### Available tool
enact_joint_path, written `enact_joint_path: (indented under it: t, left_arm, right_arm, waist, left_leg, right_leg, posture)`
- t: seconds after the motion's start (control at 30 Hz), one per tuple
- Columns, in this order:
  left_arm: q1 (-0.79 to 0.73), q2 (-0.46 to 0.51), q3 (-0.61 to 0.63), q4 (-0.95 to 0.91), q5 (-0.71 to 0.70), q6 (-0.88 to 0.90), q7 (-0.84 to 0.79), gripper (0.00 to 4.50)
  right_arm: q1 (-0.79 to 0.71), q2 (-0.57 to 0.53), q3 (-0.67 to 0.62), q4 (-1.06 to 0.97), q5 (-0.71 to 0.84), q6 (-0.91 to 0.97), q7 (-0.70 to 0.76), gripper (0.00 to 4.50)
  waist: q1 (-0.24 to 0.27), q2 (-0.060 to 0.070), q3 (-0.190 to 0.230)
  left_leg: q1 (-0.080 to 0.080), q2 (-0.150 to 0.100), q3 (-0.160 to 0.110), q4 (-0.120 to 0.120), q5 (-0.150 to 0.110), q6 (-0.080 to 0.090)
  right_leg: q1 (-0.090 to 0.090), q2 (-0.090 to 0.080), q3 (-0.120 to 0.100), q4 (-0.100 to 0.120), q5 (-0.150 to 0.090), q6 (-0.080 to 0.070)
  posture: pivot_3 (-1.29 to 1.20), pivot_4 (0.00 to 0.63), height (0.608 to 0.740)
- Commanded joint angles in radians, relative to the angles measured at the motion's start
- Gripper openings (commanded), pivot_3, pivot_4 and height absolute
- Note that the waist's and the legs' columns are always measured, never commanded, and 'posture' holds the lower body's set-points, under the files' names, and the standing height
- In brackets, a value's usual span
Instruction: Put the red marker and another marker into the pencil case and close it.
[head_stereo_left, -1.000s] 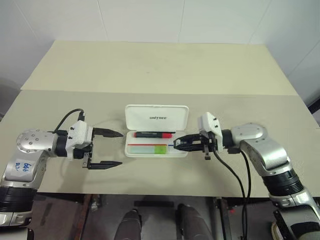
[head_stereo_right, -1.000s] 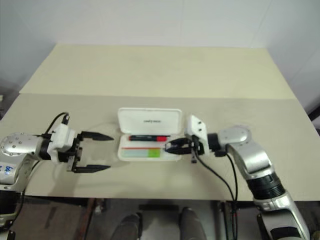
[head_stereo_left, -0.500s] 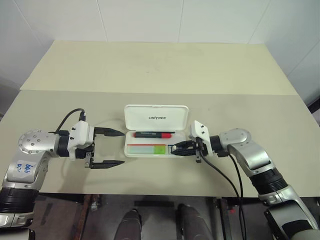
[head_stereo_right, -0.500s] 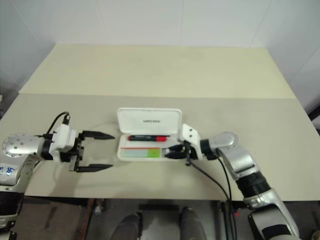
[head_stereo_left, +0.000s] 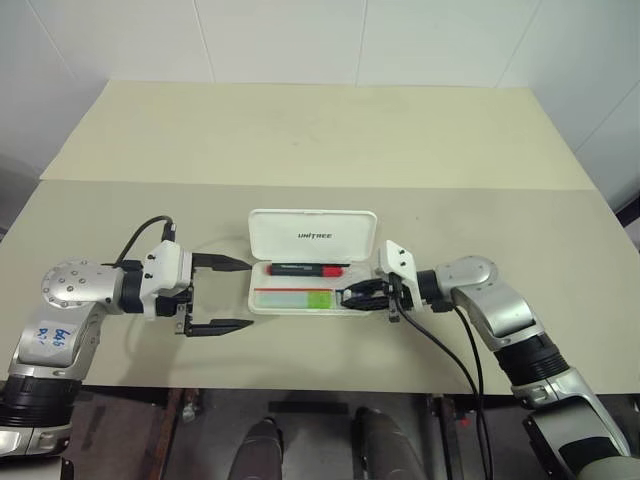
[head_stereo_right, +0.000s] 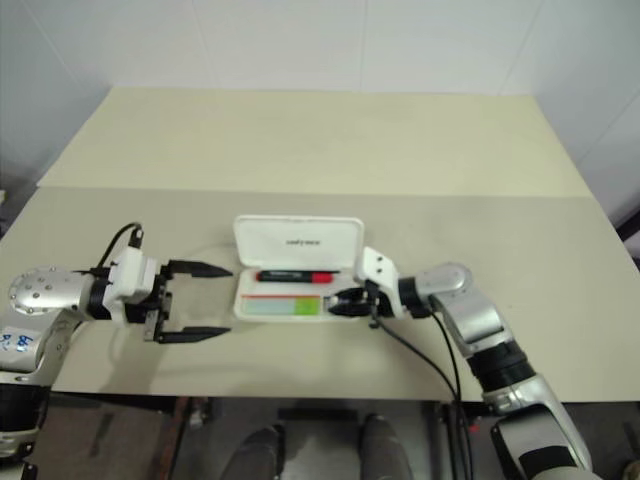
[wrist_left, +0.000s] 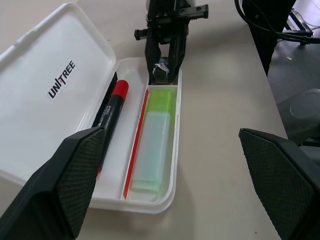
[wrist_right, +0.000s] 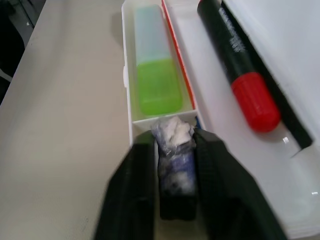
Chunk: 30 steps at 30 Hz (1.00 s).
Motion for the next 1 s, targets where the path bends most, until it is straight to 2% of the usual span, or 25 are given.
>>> enact_joint_path:
  t: [0.03,0.2,0.27,0.53,0.73,0.87,0.97,1.0]
  left_arm:
    - [-0.013,-0.002,0.003,-0.033,0.000,-0.003,0.007,4.50]
    - [-0.019,-0.004,0.001,-0.036,-0.001,0.001,0.011,4.50]
    - [-0.020,-0.003,0.001,-0.036,-0.001,0.002,0.011,4.50]
    - [-0.026,-0.007,0.010,-0.046,-0.014,0.018,0.025,4.50]
    - [-0.022,-0.005,0.046,-0.044,-0.033,0.037,0.047,4.50]
    - [-0.023,-0.003,0.070,-0.025,-0.045,0.040,0.044,4.50]
    - [-0.042,-0.014,0.090,0.009,-0.057,0.038,0.051,3.88]
    - [-0.047,-0.016,0.092,0.017,-0.057,0.036,0.050,3.52]
  right_arm:
    - [-0.016,0.016,-0.009,-0.018,0.014,-0.006,-0.001,2.24]
    - [-0.044,0.021,-0.049,-0.069,0.051,0.014,-0.003,3.95]
    - [-0.051,0.015,-0.061,-0.101,0.069,0.031,-0.003,4.48]
    - [0.014,-0.048,-0.177,-0.316,0.195,0.101,-0.029,4.48]
    - [0.166,-0.145,-0.354,-0.418,0.253,0.077,-0.068,4.48]
    - [0.230,-0.215,-0.424,-0.433,0.267,0.056,-0.061,4.48]
    - [0.263,-0.260,-0.468,-0.438,0.284,0.053,-0.056,4.50]
    - [0.265,-0.266,-0.470,-0.438,0.287,0.052,-0.058,4.50]
  waist:
    - [-0.002,0.000,0.000]
    - [-0.003,0.000,0.000]
    - [-0.003,0.000,0.000]
    - [0.006,-0.001,0.000]
    - [0.009,-0.001,0.000]
    - [0.005,-0.001,0.000]
    - [0.004,-0.001,0.000]
    - [0.004,-0.001,0.000]
  left_leg:
    - [0.000,0.000,0.000,0.000,0.000,0.000]
    - [0.000,0.001,0.000,0.001,0.001,-0.001]
    - [0.000,0.001,0.000,0.001,0.001,-0.001]
    - [-0.001,0.001,0.000,0.000,0.000,-0.001]
    - [-0.002,0.001,0.000,0.000,0.000,-0.001]
    - [-0.001,0.001,0.001,0.000,0.000,-0.001]
    - [0.000,0.002,0.001,0.000,0.000,-0.001]
    - [0.000,0.002,0.001,0.000,0.000,-0.001]
  right_leg:
    - [0.000,0.001,0.000,0.000,0.000,0.000]
    - [-0.001,0.001,0.000,0.003,0.000,-0.001]
    - [-0.002,0.001,0.000,0.004,0.000,-0.001]
    - [-0.003,0.001,0.000,0.004,-0.002,-0.002]
    - [-0.003,0.001,0.000,0.003,-0.002,-0.002]
    - [-0.003,0.001,0.000,0.003,-0.002,-0.003]
    - [-0.003,0.001,0.000,0.003,-0.003,-0.004]
    - [-0.003,0.001,0.000,0.003,-0.003,-0.004]
  posture:
    - [0.00,0.150,0.740]
    - [0.00,0.150,0.740]
    - [0.00,0.150,0.740]
    - [0.00,0.150,0.740]
    - [0.00,0.150,0.740]
    - [0.00,0.150,0.740]
    - [0.00,0.150,0.740]
    - [0.00,0.150,0.740]
